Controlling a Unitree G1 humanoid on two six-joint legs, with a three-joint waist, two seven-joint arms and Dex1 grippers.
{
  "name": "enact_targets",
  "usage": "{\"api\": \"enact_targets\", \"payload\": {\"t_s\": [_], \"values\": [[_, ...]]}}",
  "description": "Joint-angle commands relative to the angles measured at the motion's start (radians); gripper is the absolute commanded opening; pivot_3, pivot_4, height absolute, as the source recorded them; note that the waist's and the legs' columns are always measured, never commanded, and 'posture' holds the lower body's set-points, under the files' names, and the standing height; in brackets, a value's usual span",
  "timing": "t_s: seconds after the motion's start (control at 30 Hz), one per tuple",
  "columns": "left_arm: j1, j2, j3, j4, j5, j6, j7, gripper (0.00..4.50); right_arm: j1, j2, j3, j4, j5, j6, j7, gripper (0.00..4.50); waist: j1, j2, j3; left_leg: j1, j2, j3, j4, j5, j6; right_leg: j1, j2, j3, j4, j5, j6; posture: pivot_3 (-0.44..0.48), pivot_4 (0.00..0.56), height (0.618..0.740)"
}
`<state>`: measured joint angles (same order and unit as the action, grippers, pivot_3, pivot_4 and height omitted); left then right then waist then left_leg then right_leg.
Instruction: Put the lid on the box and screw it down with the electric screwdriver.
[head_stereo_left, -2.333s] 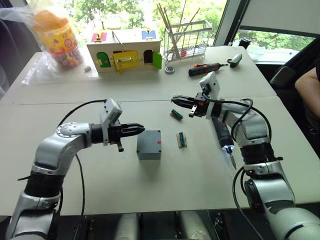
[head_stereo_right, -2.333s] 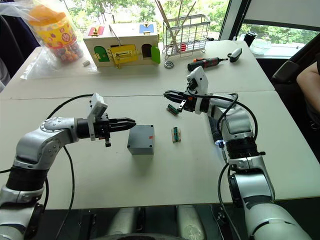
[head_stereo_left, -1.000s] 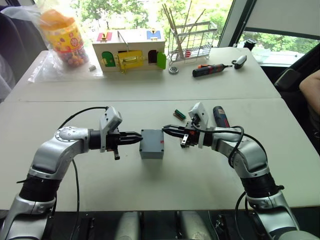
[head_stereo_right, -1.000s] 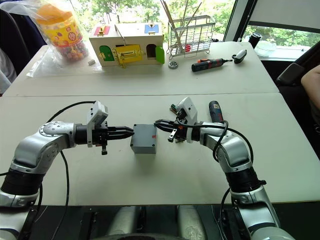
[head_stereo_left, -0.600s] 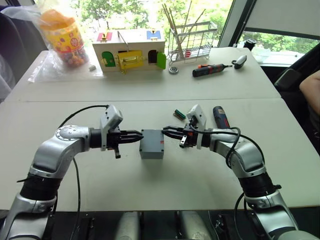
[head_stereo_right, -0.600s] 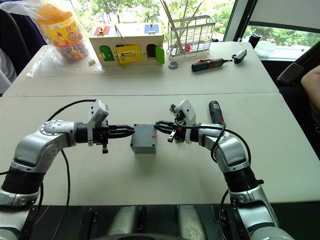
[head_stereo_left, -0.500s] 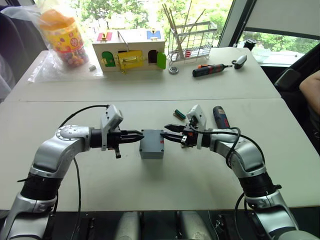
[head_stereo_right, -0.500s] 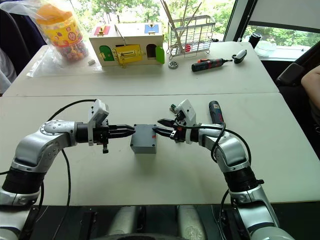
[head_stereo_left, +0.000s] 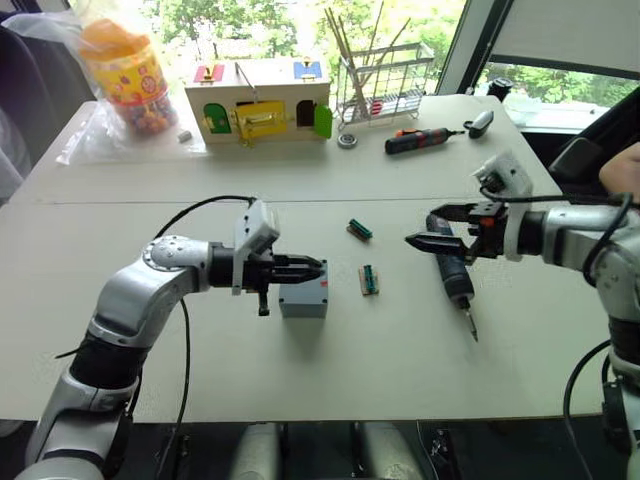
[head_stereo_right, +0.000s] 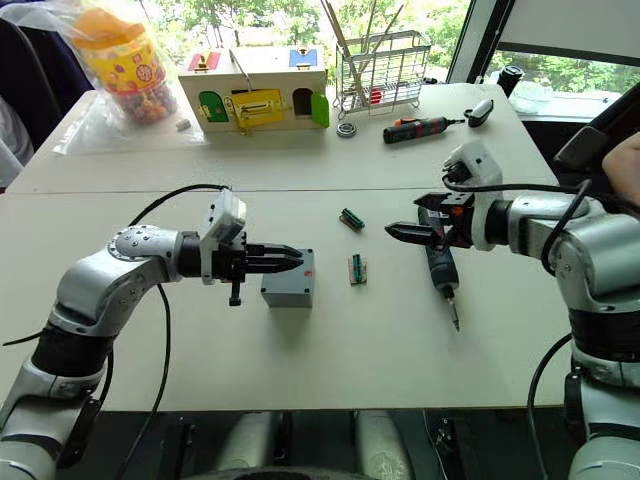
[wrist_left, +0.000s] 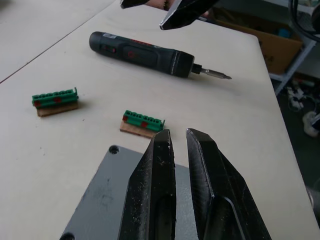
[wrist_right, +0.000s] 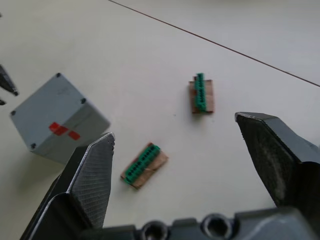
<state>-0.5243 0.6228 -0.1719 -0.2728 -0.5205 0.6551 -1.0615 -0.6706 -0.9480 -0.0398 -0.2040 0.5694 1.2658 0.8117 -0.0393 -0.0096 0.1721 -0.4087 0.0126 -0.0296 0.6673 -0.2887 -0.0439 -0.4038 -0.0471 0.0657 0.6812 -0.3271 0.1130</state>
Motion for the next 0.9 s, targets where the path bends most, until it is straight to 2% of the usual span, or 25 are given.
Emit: {"api": "enact_targets", "payload": {"t_s": [0.03,0.23,0.5,0.67,0.8,0.9], "values": [[-0.016,0.001,-0.043,-0.04,0.048,-0.066,-0.019,0.45,-0.063,-0.111,0.108,0.11,-0.019,0.166,0.025,4.34,0.001,0.0,0.0,0.0,0.0,0.0,0.0,0.0,0.0,0.0,0.0,0.0,0.0,0.0,0.0,0.0,0.15,0.736],[-0.006,0.001,-0.095,-0.055,0.115,-0.138,-0.031,0.45,-0.197,-0.125,0.31,0.316,-0.065,0.223,0.074,4.34,-0.003,0.0,0.0,0.0,0.0,0.001,0.0,-0.001,0.001,-0.001,0.0,0.001,-0.001,0.0,0.0,0.0,0.15,0.736],[0.045,-0.039,-0.09,-0.097,0.125,-0.137,0.032,0.45,-0.336,-0.017,0.506,0.56,-0.158,0.163,0.127,4.34,0.003,0.0,0.0,-0.001,0.0,0.001,0.0,-0.001,0.001,-0.001,0.0,0.001,-0.001,0.0,0.0,0.0,0.15,0.736],[0.067,-0.052,-0.084,-0.103,0.131,-0.142,0.067,0.45,-0.364,0.004,0.657,0.572,-0.235,0.093,0.213,4.34,0.002,0.0,0.0,-0.001,0.0,0.001,0.001,-0.001,0.001,-0.001,0.0,0.001,0.0,0.0,0.0,0.0,0.15,0.736],[0.077,-0.054,-0.083,-0.099,0.139,-0.15,0.089,0.45,-0.37,0.018,0.726,0.554,-0.275,0.073,0.267,4.34,0.0,-0.002,-0.001,0.0,0.0,0.0,0.001,-0.001,0.001,-0.001,0.0,0.001,0.0,0.0,0.0,0.0,0.15,0.736],[0.082,-0.051,-0.08,-0.096,0.147,-0.156,0.098,0.45,-0.351,0.008,0.769,0.525,-0.323,0.024,0.294,3.38,0.0,-0.004,-0.002,0.0,0.001,0.0,0.001,-0.001,0.001,-0.001,0.0,0.0,0.0,0.0,0.0,0.0,0.15,0.736]]}}
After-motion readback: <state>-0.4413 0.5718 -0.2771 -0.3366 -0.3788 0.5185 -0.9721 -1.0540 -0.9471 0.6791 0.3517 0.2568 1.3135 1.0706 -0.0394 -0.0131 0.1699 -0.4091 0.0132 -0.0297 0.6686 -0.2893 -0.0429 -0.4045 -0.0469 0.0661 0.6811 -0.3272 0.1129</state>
